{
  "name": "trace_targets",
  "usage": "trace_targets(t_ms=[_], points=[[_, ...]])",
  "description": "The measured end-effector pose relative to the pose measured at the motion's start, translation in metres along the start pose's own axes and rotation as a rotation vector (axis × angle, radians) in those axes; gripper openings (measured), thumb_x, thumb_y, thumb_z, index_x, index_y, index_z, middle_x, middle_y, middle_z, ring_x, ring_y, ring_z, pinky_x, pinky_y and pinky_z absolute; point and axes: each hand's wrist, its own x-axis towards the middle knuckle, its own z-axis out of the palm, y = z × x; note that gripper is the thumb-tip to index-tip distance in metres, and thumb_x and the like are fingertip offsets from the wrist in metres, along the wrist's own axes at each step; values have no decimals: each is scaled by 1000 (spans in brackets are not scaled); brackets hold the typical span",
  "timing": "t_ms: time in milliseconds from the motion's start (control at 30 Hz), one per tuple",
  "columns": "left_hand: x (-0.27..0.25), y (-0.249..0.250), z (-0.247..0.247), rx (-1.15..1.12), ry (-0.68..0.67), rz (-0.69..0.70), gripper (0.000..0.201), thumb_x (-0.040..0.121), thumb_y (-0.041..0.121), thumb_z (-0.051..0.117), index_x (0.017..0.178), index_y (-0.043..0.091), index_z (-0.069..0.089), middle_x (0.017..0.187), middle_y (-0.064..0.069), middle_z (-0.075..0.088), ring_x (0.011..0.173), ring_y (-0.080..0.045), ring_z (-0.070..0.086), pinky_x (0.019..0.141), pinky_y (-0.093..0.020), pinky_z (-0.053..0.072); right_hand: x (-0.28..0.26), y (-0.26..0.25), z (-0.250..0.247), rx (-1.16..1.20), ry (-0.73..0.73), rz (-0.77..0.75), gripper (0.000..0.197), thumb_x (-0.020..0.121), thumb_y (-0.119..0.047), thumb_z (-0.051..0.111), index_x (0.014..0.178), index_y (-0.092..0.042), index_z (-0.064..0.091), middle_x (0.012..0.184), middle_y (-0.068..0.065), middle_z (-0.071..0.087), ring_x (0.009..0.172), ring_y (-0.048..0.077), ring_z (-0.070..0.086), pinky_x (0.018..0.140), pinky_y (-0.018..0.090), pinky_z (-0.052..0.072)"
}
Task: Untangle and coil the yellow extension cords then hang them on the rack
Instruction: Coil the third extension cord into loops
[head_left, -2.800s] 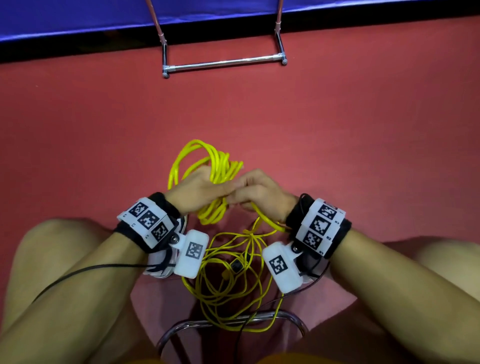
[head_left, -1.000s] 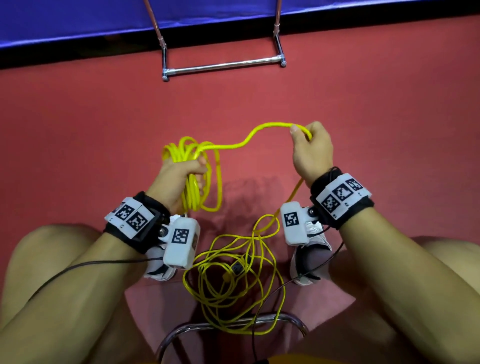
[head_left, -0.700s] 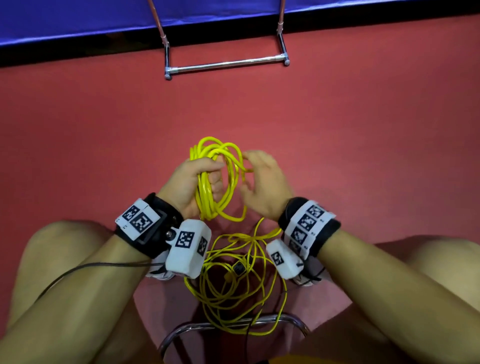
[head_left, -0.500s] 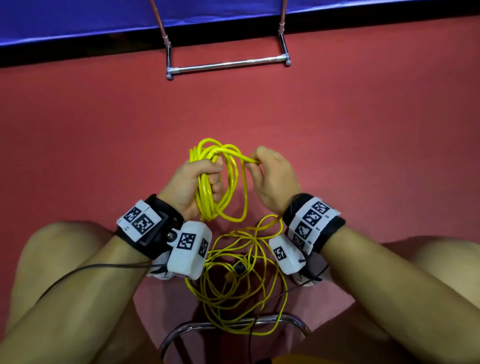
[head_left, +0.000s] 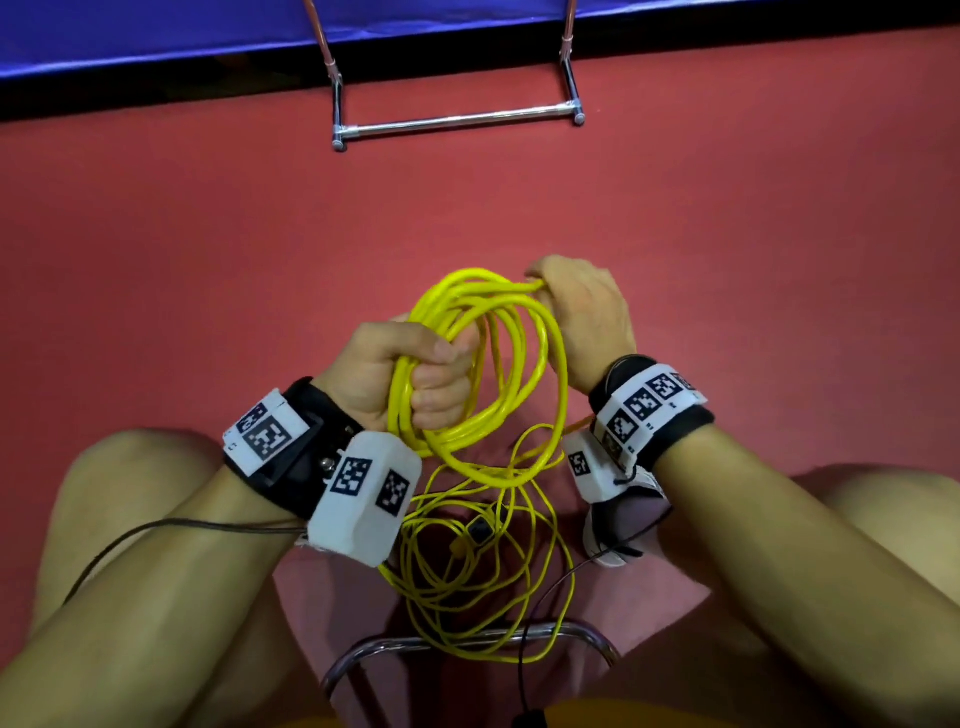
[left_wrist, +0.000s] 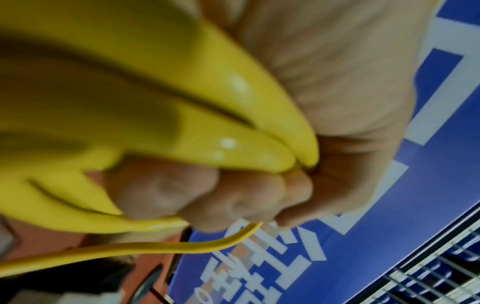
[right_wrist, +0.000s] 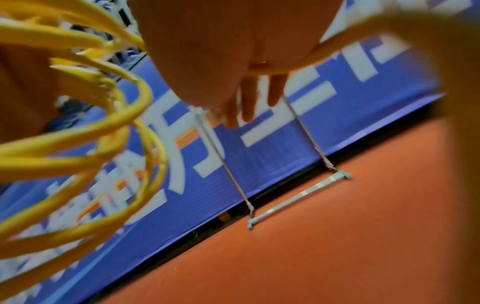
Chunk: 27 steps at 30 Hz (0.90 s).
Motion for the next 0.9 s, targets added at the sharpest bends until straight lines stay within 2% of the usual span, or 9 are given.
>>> trace_targets(t_ms=[100,267,333,433,567,667,700,800,900], points=[[-4,8,-1,-246,-117,89,12,82,6,59,93,0,58,56,1,37,49,-15,36,49,-26,36,1,15,10,111,-208,358,19,88,-14,48,104,-21,54,90,7,71,88,37,65,78,44,51],[-4,23,-18,-502,17,329,25,80,6,61,103,-3,60,55,-1,49,50,-19,54,52,-30,49,-28,-18,42,379,-609,319,29,92,-22,42,74,-5,57,70,16,63,66,33,64,61,41,48],[-4,32,-25,-583,112,424,33,76,5,65,108,-2,62,54,0,54,51,-17,56,53,-30,51,-41,-26,60,547,-722,425,30,99,-12,52,69,-12,49,57,7,55,55,25,67,50,33,44],[-6,43,-35,-561,441,624,31,77,15,58,106,5,65,58,6,54,52,-9,55,52,-23,48,-53,-26,69,759,-813,491,30,93,2,60,69,-11,50,47,-5,53,45,8,61,46,19,40],[-13,50,-54,-108,875,614,26,95,4,47,107,8,69,68,9,68,61,-5,62,56,-21,47,-66,-25,68,761,-848,475,28,94,3,59,71,-12,53,55,-3,59,47,-1,52,54,16,43],[-14,54,-47,-197,786,757,19,94,6,51,96,23,60,83,4,68,64,-10,60,56,-23,46,-79,-27,66,502,-926,427,17,103,-20,49,87,-17,51,72,-2,59,65,12,55,74,34,47],[-13,53,-44,-176,805,772,23,93,4,55,99,26,57,87,1,70,62,-10,59,55,-23,46,-80,-30,62,400,-932,385,13,105,-26,45,96,-17,49,75,-3,57,69,16,54,74,34,44],[-6,39,-43,245,936,752,48,84,-2,65,119,29,53,104,-7,74,61,-15,58,57,-26,48,-73,-49,40,228,-919,162,9,106,-27,39,107,-17,39,82,2,50,77,21,47,70,28,31],[0,28,-50,689,1033,587,30,73,6,74,97,25,71,95,4,77,70,-13,58,66,-27,46,-65,-70,22,101,-939,-29,23,106,-31,38,121,-15,40,80,1,49,84,25,48,73,32,32]])
